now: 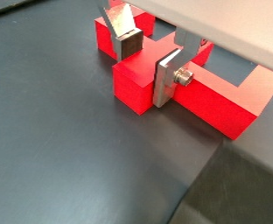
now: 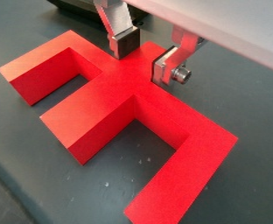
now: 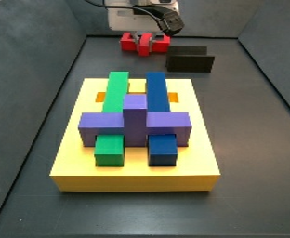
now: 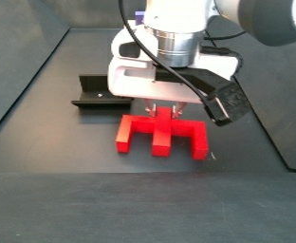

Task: Pick up the red object. Move up. Place the red object on the fixture. Regrasp the red object. Move to above the board. Insert the red object.
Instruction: Pick up the red object, then move up, then place the red object on the fixture.

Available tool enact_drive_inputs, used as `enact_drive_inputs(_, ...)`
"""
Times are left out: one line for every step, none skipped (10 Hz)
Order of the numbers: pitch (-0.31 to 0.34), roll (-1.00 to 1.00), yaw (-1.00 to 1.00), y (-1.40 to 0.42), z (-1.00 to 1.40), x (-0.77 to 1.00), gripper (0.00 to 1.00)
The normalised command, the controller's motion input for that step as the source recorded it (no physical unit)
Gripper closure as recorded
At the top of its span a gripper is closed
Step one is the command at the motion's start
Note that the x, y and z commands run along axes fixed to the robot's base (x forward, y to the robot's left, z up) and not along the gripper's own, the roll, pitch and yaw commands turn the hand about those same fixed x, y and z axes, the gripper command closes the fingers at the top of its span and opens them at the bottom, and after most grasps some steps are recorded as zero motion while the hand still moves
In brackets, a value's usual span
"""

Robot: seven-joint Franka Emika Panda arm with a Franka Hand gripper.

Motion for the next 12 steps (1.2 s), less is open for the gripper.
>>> enact_drive_inputs(0.0,0.0,0.0,0.0,0.0,0.0,1.0)
enact_drive_inputs(0.0,0.0,0.0,0.0,0.0,0.0,1.0)
enact_drive_inputs(0.0,0.0,0.0,0.0,0.0,0.0,1.0)
enact_drive_inputs(0.0,0.0,0.0,0.0,0.0,0.0,1.0)
enact_drive_inputs(0.0,0.0,0.0,0.0,0.0,0.0,1.0)
enact_drive_inputs(0.0,0.0,0.0,0.0,0.0,0.0,1.0)
enact_drive_inputs(0.0,0.0,0.0,0.0,0.0,0.0,1.0)
enact_drive_inputs(0.0,0.0,0.0,0.0,0.83,0.0,1.0)
enact_drive_inputs(0.009,0.0,0.04,0.02,0.78,0.02,1.0)
enact_drive_inputs(0.04,0.0,0.03,0.01,0.55,0.0,1.0)
enact_drive_inputs(0.024,0.02,0.02,0.02,0.26,0.03,1.0)
enact_drive_inputs(-0.086,-0.04,0.0,0.0,-0.01,0.0,1.0)
